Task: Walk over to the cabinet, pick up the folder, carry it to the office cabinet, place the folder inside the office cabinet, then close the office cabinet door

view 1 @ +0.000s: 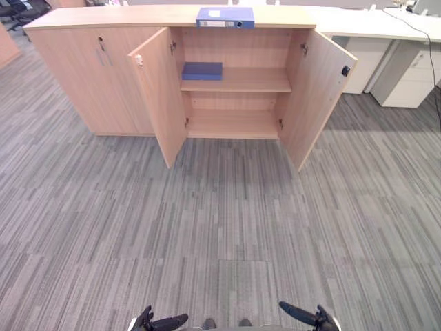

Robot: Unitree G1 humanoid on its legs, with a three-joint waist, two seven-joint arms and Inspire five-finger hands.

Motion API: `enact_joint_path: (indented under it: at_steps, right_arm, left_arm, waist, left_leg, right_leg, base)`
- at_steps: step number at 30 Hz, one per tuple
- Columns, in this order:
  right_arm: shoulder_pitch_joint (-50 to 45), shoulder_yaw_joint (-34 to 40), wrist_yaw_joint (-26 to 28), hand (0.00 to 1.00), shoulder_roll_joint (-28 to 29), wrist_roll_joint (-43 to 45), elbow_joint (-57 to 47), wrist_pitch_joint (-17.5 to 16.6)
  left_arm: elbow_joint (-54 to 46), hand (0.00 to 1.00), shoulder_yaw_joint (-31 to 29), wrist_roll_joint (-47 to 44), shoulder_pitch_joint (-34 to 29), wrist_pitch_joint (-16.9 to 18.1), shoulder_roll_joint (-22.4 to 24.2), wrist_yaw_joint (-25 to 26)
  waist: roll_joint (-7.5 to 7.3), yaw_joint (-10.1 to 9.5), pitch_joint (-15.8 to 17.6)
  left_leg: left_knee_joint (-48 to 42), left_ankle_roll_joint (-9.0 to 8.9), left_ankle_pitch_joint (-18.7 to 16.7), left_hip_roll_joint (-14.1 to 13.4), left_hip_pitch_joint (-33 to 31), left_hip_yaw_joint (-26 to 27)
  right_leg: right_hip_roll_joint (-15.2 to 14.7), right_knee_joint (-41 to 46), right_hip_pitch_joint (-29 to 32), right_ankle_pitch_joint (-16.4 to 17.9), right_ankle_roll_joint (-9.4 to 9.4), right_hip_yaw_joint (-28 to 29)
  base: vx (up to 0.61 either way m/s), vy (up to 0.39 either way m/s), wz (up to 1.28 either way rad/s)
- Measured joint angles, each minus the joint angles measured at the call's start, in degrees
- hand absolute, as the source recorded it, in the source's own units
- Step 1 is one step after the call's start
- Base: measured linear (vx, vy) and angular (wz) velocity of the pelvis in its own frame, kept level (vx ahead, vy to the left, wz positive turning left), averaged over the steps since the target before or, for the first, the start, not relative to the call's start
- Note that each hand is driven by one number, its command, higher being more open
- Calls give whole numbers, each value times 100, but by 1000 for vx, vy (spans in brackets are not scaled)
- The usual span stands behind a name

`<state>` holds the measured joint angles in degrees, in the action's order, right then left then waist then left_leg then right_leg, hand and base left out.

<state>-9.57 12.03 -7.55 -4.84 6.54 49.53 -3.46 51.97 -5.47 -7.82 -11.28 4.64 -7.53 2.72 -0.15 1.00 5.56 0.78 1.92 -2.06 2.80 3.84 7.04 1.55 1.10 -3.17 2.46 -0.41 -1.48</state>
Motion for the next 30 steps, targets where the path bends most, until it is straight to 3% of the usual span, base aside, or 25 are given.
enact_joint_path:
  at_steps: [4,11,18,21,22,24,25,26,28,30]
  right_arm:
    - [218,-4,37,100,-10,-456,-313,-87]
    - [245,-183,137,100,-53,-693,-329,-99]
    - [459,-399,142,100,-254,-897,-443,-89]
    - [527,-400,123,100,-318,-896,-442,-84]
    - [552,-410,112,100,-321,-896,-437,-43]
    - [572,-502,100,100,-312,-894,-438,-3]
    - [568,-544,98,100,-307,-892,-438,6]
    - [555,-623,99,100,-295,-891,-437,54]
    - [591,-654,93,100,-301,-885,-438,64]
    - [682,-714,84,100,-329,-885,-437,64]
  left_arm:
    - [-582,100,-95,-92,41,204,45,-9]
    - [-931,100,-93,-169,-80,245,74,-17]
    - [-1210,100,-80,-162,-97,241,185,-13]
    - [-1448,100,-81,-119,-140,231,181,-5]
    - [-1622,100,-81,-112,-214,221,158,9]
    - [-1701,100,-47,-110,-227,214,102,52]
    - [-1733,100,-4,-109,-215,209,55,84]
    - [-1785,100,116,-108,-200,204,-66,129]
    - [-1784,100,157,-111,-148,201,-97,189]
    - [-1784,100,158,-115,55,204,-92,234]
  waist:
    - [7,9,58]
    - [24,5,158]
    - [154,-5,396]
    - [238,-30,446]
    - [229,-79,463]
    - [221,-96,546]
    - [195,-76,602]
    - [149,-55,702]
    - [202,15,791]
    - [317,79,965]
  left_leg:
    - [60,-88,-59,5,126,31]
    - [72,-148,-114,17,135,66]
    - [-950,-35,-720,-68,-564,189]
    - [-1467,53,-1087,-124,-869,230]
    - [-1751,147,-1286,-118,-971,302]
    - [-1856,265,-1516,-79,-840,315]
    - [-1841,289,-1555,-45,-739,293]
    - [-1759,299,-1678,1,-460,260]
    - [-1564,278,-1735,-52,-145,151]
    - [-1281,221,-1759,-293,151,10]
  right_leg:
    - [-4,-130,-146,-33,52,3]
    - [-16,-213,-178,-36,58,34]
    - [-14,-73,145,41,105,142]
    - [-4,570,511,475,213,159]
    - [-58,1400,879,894,322,160]
    - [-217,3164,1641,1187,457,-198]
    - [-308,3578,1800,1263,447,-346]
    - [-543,4050,2045,1492,308,-726]
    - [-645,3801,2300,1588,260,-1145]
    - [-543,3197,2661,1501,251,-1457]
  base:
    - [61,14,-4]
    - [2,-2,-2]
    - [-11,6,-9]
    - [67,56,-8]
    - [145,87,-27]
    - [195,78,-14]
    - [310,55,11]
    - [225,30,9]
    - [420,7,23]
    - [513,-56,37]
